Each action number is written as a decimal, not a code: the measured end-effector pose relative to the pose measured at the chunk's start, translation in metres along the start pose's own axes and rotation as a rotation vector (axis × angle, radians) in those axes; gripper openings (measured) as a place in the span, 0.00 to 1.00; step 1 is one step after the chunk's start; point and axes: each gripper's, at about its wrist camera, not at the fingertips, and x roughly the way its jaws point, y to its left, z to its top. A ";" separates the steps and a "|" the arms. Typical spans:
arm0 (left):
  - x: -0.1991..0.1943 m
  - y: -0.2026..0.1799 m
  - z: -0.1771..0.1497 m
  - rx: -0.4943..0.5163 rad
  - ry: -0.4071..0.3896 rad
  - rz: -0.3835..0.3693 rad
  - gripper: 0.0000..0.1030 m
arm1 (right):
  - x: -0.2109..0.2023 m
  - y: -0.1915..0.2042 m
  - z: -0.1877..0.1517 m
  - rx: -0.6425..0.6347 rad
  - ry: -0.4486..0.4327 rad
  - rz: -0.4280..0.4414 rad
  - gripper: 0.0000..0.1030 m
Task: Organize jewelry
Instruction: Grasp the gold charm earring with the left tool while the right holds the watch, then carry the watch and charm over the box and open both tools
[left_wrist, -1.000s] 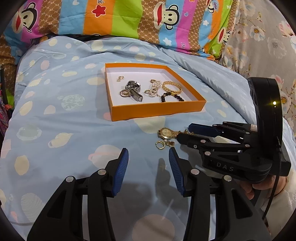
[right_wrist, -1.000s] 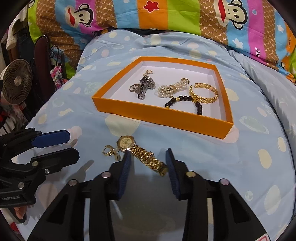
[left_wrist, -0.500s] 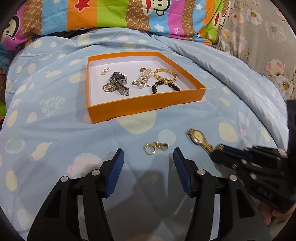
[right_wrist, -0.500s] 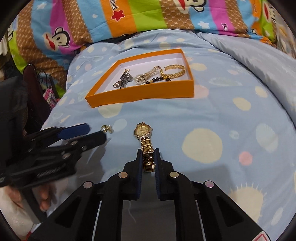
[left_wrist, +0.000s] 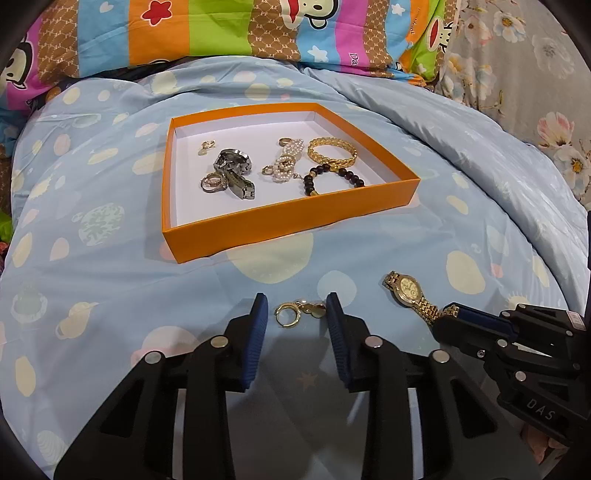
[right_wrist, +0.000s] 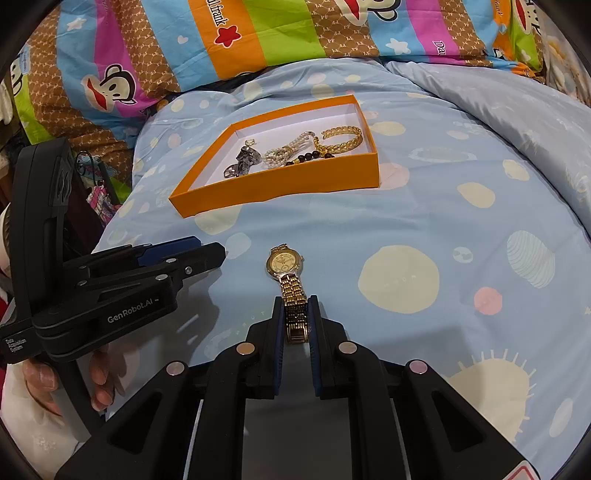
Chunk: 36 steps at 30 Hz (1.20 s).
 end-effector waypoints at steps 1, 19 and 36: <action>0.000 0.000 0.000 0.002 0.000 -0.003 0.23 | 0.000 0.000 0.000 -0.001 0.000 0.000 0.11; -0.006 -0.004 -0.004 0.005 -0.009 -0.006 0.21 | -0.017 0.006 0.003 0.033 -0.081 0.001 0.11; -0.051 0.022 0.025 -0.062 -0.106 -0.003 0.21 | -0.059 0.011 0.068 0.001 -0.231 -0.028 0.11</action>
